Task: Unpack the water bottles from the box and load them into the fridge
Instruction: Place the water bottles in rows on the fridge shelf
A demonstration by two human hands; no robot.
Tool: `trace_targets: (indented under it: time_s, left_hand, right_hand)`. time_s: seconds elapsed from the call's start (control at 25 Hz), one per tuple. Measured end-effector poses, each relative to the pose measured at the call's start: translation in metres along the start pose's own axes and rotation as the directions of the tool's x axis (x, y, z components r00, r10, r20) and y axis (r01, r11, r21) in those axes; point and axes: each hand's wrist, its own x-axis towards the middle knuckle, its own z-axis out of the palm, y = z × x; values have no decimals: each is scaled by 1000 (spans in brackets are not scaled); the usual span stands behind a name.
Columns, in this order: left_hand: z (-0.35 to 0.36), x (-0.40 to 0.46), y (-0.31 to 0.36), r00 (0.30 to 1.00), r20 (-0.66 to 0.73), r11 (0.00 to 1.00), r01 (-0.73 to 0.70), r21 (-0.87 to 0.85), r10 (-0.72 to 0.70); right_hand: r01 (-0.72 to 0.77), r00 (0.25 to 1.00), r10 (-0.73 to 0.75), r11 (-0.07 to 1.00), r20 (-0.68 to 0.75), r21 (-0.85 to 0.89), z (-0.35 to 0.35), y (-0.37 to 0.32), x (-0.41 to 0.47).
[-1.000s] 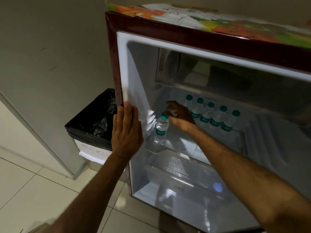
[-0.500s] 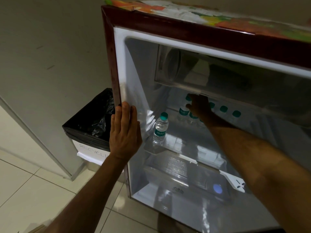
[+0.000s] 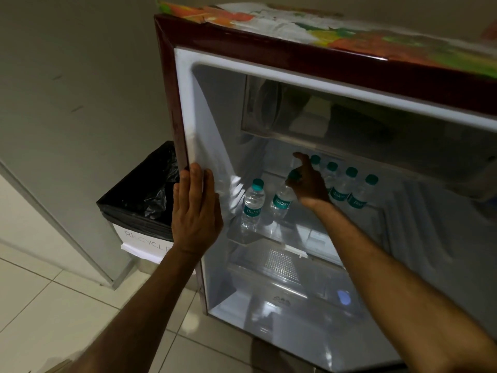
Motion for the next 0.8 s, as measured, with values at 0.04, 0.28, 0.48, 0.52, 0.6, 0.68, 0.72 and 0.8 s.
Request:
trace_targets:
  time_s: [0.04, 0.28, 0.48, 0.52, 0.6, 0.68, 0.72, 0.8]
  left_hand:
    - [0, 0, 0, 1000, 1, 1000, -2, -1, 2]
    - [-2, 1, 0, 1000, 8, 1000, -1, -8, 1]
    - [-1, -1, 0, 1000, 10, 1000, -7, -2, 7]
    - [0, -1, 0, 1000, 7, 1000, -6, -1, 6]
    - [0, 0, 0, 1000, 4, 1000, -2, 3, 2]
    - [0, -1, 0, 1000, 5, 1000, -1, 7, 1]
    - [0, -1, 0, 1000, 7, 1000, 0, 8, 0]
    - [0, -1, -1, 1000, 10, 1000, 3, 10, -3]
  right_hand:
    - [-24, 1000, 23, 999, 20, 28, 1, -5, -7]
    - [-49, 994, 47, 999, 102, 16, 12, -19, -31]
    - [38, 988, -20, 993, 156, -109, 20, -20, -40]
    - [44, 986, -23, 992, 167, -121, 20, -21, -40]
    - [50, 983, -27, 991, 180, -125, 18, -21, -42]
    - [8, 986, -4, 1000, 166, -23, 11, -22, -42]
    - [-23, 991, 14, 998, 136, 65, 6, -22, -38]
    - [-15, 1000, 17, 992, -11, 128, -4, -16, -23]
